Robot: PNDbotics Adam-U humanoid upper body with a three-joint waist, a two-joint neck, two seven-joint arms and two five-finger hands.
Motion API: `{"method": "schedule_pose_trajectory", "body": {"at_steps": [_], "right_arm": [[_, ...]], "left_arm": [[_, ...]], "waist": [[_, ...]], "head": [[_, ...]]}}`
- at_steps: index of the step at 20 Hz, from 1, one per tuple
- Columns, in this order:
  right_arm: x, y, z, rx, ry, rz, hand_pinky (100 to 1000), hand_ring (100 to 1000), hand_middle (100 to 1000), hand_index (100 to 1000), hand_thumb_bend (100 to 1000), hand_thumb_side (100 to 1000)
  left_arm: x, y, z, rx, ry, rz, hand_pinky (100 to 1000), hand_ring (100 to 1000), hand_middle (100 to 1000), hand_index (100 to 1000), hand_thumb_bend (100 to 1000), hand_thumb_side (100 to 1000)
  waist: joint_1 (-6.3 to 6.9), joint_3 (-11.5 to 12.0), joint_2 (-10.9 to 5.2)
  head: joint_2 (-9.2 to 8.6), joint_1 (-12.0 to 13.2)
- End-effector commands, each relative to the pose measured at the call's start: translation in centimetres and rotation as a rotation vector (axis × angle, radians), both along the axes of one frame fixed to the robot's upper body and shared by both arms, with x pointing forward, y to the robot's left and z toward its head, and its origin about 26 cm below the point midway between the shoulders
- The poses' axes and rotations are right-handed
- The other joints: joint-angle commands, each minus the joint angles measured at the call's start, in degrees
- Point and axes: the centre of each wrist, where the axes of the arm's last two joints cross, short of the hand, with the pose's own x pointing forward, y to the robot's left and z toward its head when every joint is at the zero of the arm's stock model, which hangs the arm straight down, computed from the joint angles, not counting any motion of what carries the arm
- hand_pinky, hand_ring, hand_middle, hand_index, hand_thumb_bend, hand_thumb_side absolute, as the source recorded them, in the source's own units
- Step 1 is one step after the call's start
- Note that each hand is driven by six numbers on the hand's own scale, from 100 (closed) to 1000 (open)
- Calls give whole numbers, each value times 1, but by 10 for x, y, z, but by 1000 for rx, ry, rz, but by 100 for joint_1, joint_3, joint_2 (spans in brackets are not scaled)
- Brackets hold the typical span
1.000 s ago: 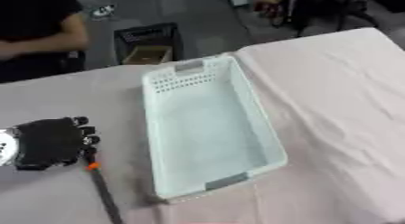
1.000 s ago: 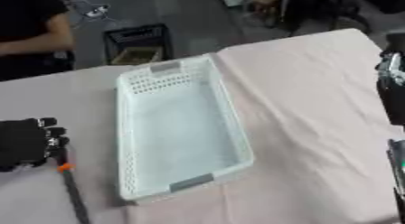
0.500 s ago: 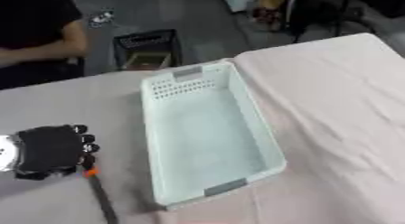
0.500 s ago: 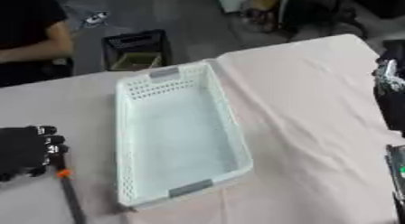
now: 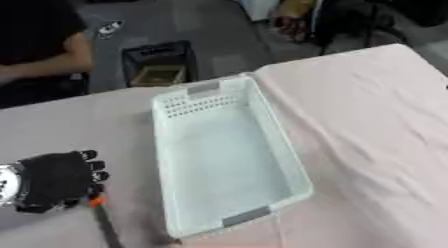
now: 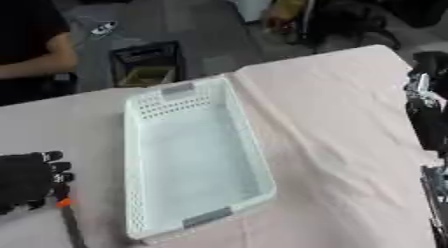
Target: Pick up objects on the table and place them in the box.
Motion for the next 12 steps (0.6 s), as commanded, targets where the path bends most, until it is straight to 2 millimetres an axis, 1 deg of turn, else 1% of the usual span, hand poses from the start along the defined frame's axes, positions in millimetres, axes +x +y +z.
{"method": "schedule_pose_trajectory", "body": {"at_steps": [1,7,9,10,12], "right_arm": [[0,-2,9,-22,-24,6,316,413,465,692,100,645],[1,-2,9,-21,-24,8,316,414,466,693,100,646],[1,-2,9,-20,-25,8,316,414,466,693,100,645],[1,-2,10,-20,-25,8,316,414,466,693,100,646],[1,-2,10,-20,-25,9,316,414,466,693,100,646]], "left_arm": [[4,7,-1,31,-18,10,691,756,642,744,437,291],[9,14,-18,49,-8,32,690,755,642,743,441,293],[11,16,-20,46,-23,37,687,755,642,742,429,283],[12,16,-20,42,-34,38,686,755,641,742,449,289],[14,15,-20,34,-54,40,684,755,641,742,450,287]], "waist": [[-29,6,-46],[-41,8,-33],[-46,8,-30],[-48,10,-28],[-54,13,-26]], "head": [[-84,-49],[-106,-51],[-113,-61],[-117,-65],[-127,-64]]}}
